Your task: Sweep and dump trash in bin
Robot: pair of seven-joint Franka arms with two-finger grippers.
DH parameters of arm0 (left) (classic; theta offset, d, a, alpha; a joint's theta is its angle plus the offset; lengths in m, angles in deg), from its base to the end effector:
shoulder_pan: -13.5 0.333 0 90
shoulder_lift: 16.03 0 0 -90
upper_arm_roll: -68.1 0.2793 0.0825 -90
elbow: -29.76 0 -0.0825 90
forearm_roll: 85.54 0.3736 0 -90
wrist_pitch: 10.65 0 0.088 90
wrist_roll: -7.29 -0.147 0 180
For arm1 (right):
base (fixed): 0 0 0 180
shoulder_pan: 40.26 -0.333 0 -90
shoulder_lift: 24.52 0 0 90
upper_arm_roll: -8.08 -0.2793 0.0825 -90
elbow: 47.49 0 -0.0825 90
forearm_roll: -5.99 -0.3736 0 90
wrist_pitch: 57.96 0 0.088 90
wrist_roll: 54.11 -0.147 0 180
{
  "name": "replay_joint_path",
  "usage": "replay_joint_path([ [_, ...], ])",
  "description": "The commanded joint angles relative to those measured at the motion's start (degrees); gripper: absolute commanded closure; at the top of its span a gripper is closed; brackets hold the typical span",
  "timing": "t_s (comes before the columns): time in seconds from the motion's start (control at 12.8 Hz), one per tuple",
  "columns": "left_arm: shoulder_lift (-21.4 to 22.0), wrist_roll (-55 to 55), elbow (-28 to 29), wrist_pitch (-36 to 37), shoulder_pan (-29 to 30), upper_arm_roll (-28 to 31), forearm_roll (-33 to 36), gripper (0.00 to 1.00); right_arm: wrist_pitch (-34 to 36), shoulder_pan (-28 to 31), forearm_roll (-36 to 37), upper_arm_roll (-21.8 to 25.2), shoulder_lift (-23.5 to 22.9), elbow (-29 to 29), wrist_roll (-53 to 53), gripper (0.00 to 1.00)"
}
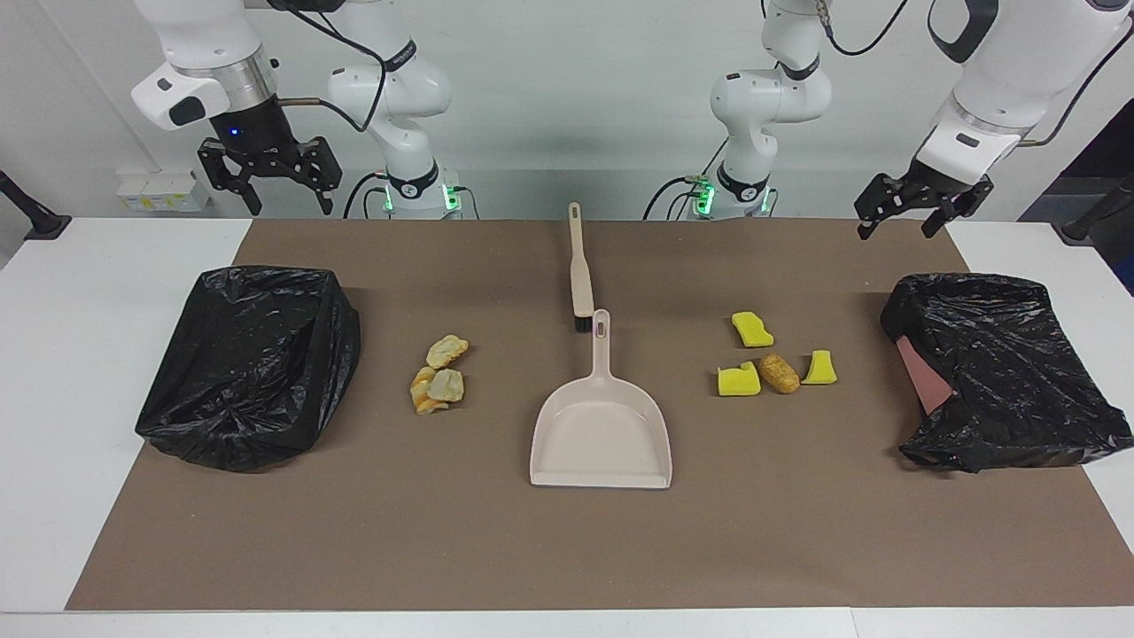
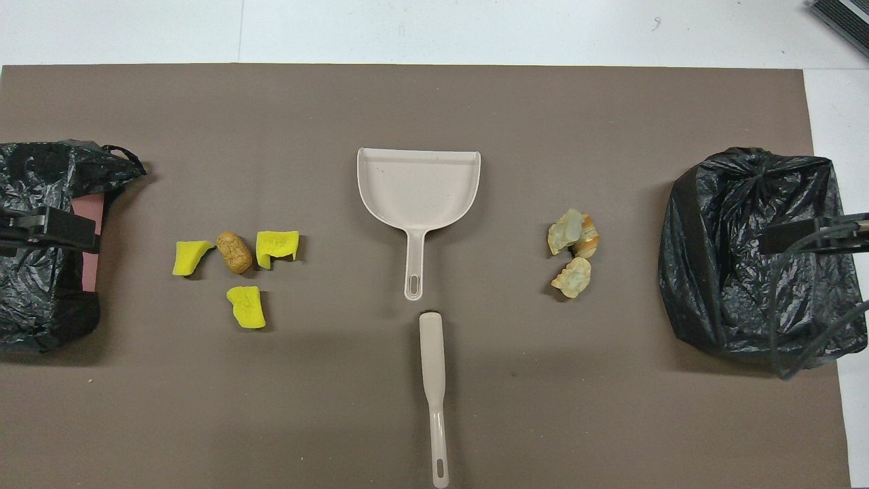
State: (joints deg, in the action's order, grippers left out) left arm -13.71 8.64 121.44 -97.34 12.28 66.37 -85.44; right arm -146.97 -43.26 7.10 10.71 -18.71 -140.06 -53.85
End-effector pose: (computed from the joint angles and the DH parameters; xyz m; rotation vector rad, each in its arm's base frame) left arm 0.5241 -0.0270 0.5511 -3.1357 0.0436 0.0729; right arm 0.5159 -0.0006 0.5792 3.1263 0.0163 0.0612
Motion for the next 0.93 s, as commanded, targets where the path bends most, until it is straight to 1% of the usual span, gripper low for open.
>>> replay_joint_path([
  [0.0,1.1,0.1,1.1,-0.8,-0.4,0.2,0.2,0.00,-0.4,0.4,-1.3,-0.4,0.3,-0.5,1.2,0.00],
  [0.55,1.1,-0.2,1.7,-0.8,-1.0,-0.1,-0.5,0.00,-0.4,0.4,-1.3,-0.3,0.3,-0.5,1.2,0.00],
  [0.86,1.1,0.1,4.0,-2.5,-2.3,-0.4,-2.0,0.00,-0.4,0.4,-1.3,-0.3,0.3,-0.5,1.2,0.00],
])
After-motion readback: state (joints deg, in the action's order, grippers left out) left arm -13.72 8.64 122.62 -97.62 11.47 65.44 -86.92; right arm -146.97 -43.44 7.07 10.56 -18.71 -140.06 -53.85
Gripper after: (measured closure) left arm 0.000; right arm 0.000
